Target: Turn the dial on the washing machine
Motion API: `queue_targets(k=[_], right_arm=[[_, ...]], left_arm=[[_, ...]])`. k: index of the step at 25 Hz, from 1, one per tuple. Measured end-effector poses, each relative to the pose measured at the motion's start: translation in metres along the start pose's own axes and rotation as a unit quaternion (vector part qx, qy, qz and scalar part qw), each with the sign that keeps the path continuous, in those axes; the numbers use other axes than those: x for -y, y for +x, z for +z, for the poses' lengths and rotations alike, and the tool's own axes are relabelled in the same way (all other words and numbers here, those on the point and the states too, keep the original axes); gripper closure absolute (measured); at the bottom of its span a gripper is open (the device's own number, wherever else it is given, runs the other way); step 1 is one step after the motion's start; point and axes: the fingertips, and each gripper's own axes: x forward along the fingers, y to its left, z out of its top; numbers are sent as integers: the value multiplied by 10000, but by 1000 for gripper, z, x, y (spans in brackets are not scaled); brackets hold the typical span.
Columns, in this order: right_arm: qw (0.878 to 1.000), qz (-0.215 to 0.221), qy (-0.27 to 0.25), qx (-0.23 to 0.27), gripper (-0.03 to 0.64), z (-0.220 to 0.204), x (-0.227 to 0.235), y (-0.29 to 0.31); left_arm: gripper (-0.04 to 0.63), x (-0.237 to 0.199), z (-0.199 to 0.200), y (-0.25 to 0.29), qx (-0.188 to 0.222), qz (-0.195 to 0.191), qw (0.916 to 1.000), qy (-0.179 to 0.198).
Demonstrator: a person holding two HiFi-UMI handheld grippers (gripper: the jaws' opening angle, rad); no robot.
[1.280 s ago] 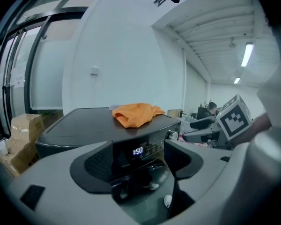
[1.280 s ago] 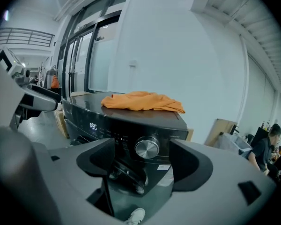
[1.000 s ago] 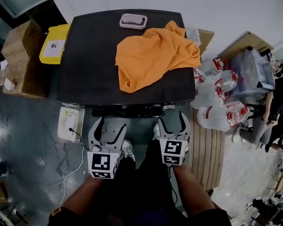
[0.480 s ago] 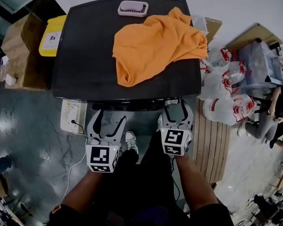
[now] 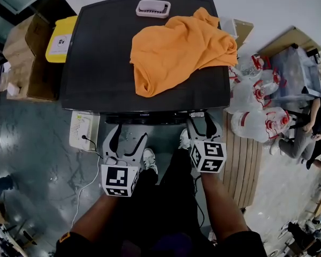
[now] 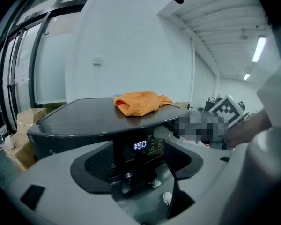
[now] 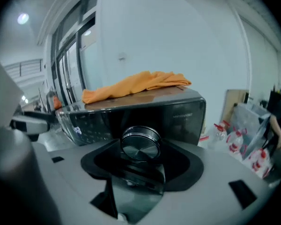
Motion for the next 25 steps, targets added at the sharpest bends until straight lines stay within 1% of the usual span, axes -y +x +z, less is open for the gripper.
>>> queue_targets(k=[2, 3, 6, 8, 9, 10, 12, 14, 15, 17, 19, 20, 22, 25], right_arm=[[9974, 294, 649, 53, 339, 0, 2, 0], [9954, 408, 858, 72, 339, 0, 3, 0], [9924, 578, 1088, 71, 339, 0, 4, 0], [9931, 560, 1028, 37, 337, -1, 3, -1], [9951, 485, 856, 19, 337, -2, 3, -2], [9978, 359, 559, 0, 337, -3, 2, -4], [9996, 26, -284, -43, 325, -3, -1, -7], [9935, -281, -1102, -76, 324, -1, -8, -9], [9891, -408, -1416, -83, 324, 1, -10, -9], [9808, -616, -1844, -121, 325, 4, -12, -7], [9767, -740, -2006, -174, 334, 6, -12, -5], [9776, -751, -1959, -182, 344, 6, -11, -5], [9839, -670, -1649, -170, 347, 5, -9, -4], [9953, -397, -877, -120, 348, 3, -6, -4]], left_arm=[[276, 3, 0, -2, 14, -44, 10000, -20], [276, 4, 1, -2, 26, -68, 10000, -30], [276, 6, 2, -4, 47, -117, 9999, -38], [276, 6, 3, -6, 53, -127, 9999, -45], [276, 7, 4, -6, 66, -134, 9999, -48], [276, 7, 5, -7, 80, -144, 9999, -47], [276, 9, 6, -8, 100, -164, 9998, -32], [276, 10, 7, -9, 104, -175, 9998, -19], [276, 10, 6, -9, 98, -180, 9998, -14], [276, 11, 6, -9, 86, -196, 9998, -5], [276, 12, 6, -10, 81, -214, 9997, -1], [276, 12, 6, -10, 80, -219, 9997, -3], [276, 12, 6, -10, 77, -227, 9997, -23], [276, 11, 6, -10, 94, -226, 9997, -84]])
